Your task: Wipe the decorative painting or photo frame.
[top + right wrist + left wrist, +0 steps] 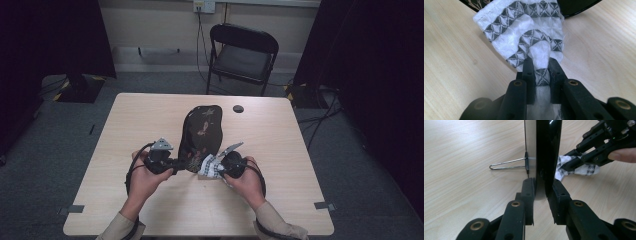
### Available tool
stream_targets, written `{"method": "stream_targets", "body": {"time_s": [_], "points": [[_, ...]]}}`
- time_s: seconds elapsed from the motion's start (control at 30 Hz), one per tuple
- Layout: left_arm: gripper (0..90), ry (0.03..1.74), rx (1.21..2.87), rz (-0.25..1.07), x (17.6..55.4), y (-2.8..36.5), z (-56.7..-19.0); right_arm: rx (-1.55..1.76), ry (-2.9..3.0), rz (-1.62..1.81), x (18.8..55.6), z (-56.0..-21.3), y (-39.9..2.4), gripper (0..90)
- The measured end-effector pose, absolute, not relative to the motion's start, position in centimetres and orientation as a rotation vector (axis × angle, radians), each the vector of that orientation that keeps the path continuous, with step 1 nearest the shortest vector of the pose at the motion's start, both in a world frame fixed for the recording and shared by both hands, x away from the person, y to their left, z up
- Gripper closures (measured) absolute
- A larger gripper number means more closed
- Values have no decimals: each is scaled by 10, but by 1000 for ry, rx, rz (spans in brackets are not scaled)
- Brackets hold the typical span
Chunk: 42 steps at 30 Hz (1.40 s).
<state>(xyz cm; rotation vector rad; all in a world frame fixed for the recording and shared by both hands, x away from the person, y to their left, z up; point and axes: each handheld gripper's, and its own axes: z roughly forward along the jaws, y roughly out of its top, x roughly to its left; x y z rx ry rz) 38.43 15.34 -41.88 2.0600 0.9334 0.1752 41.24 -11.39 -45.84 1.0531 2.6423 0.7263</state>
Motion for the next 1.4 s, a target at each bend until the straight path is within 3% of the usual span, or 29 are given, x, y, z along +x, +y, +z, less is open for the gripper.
{"method": "stream_targets", "body": {"time_s": [0.47, 1.1, 1.4], "points": [[780, 938, 2075, 188, 383, 152, -418, 945, 2525, 956, 401, -380, -117, 796], [787, 930, 2066, 203, 389, 149, -419, 1011, 2638, 756, 412, -449, -104, 796], [787, 923, 2065, 205, 393, 146, -419, 1024, 2640, 714, 411, -453, -113, 796]]}}
